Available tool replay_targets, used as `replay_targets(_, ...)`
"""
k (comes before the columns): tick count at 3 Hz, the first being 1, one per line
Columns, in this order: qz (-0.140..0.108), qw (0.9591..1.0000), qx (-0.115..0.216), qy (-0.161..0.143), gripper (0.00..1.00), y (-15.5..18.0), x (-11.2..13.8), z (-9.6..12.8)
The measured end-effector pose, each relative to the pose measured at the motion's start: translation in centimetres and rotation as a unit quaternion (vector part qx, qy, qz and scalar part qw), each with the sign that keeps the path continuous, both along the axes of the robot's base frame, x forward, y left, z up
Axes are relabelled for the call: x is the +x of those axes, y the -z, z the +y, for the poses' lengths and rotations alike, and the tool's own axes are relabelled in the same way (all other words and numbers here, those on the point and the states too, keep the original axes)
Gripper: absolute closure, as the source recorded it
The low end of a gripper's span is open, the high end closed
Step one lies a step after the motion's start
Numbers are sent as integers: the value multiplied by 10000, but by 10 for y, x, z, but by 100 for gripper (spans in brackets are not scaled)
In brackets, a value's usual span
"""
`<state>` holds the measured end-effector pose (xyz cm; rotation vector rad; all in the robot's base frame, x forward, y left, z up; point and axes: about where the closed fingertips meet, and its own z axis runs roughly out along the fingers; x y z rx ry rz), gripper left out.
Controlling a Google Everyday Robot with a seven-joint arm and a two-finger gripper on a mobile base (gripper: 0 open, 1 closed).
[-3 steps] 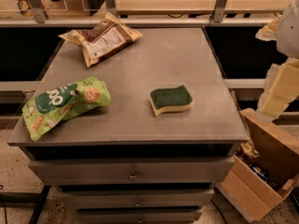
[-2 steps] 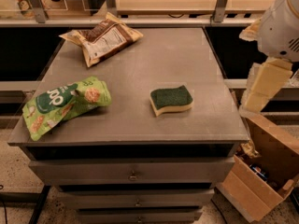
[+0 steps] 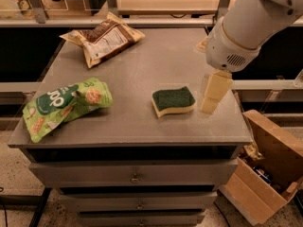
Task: Move sponge near brown chip bag
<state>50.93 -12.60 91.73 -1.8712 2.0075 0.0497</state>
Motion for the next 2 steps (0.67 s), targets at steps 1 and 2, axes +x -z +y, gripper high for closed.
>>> replay_targets(1,192,9991,84,-358,0,38,11,34)
replay_targets(2,395,9977,180,-529,0,67,16,50)
